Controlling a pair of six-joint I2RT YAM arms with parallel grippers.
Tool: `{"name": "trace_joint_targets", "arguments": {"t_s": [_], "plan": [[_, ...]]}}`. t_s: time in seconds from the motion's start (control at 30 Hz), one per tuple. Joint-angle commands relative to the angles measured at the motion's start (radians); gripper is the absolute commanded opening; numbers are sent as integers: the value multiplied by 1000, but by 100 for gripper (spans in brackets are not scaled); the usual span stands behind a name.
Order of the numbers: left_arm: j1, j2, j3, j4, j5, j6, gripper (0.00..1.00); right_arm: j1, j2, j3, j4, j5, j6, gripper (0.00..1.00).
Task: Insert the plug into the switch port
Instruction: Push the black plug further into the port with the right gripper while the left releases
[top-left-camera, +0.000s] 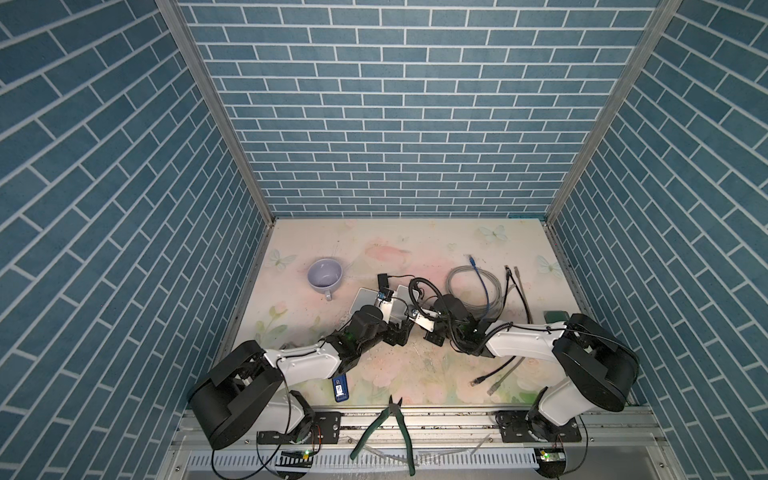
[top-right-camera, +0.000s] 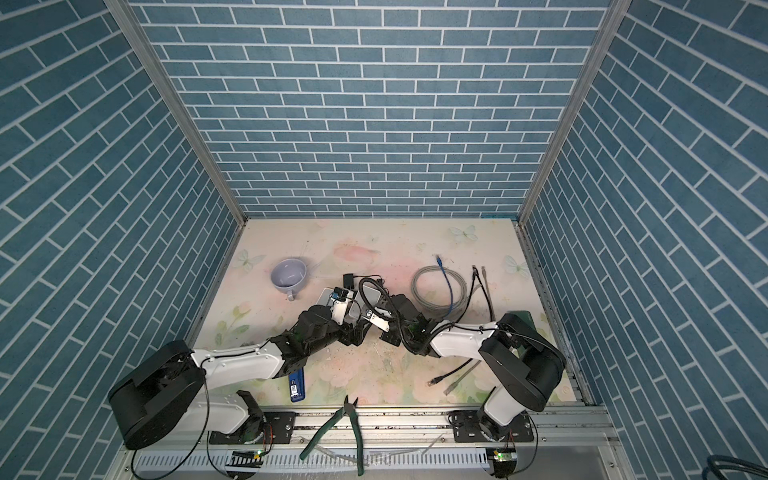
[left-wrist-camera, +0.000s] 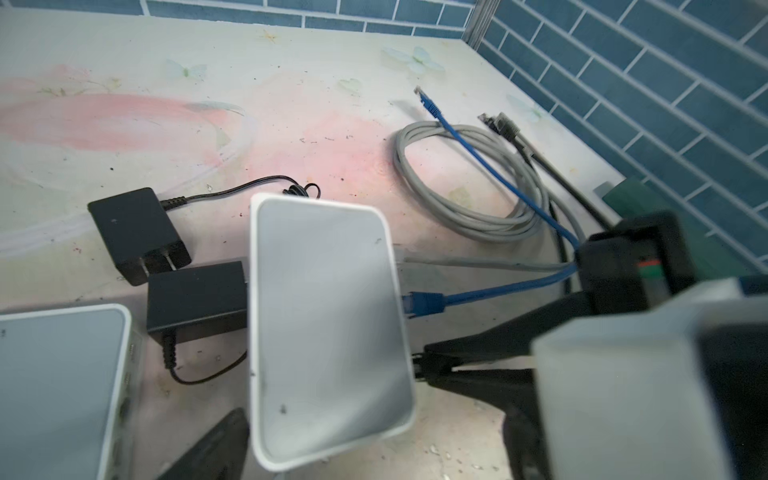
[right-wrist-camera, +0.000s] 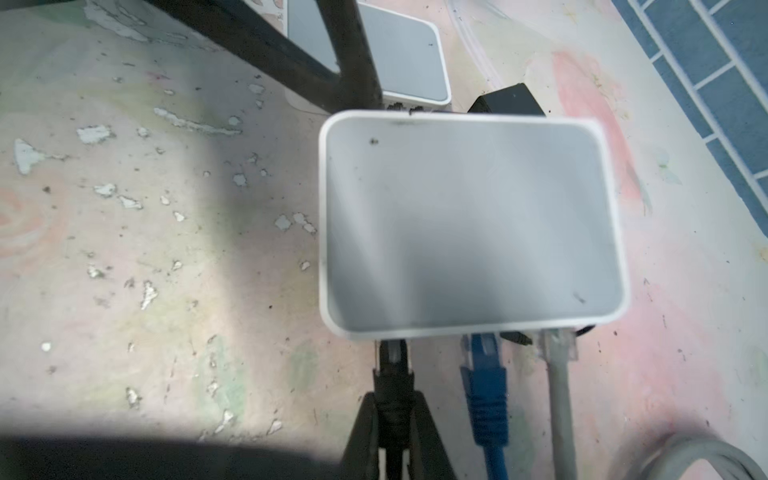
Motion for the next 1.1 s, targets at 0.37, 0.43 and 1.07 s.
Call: {"name": "trace_joint_targets", "arguments": {"t_s": [0.37,0.43,1.07], "plan": [[29,-209,-55,-94,-29,34,100,-102,-29,130,-19,-3,49,0],[29,-223,-67,-96,-40,29,100,-116,-29,139,-31,25,73,0],[32,-210,-109,-76,-54,9,100,-219,127,246,-86,165,345,2]]}}
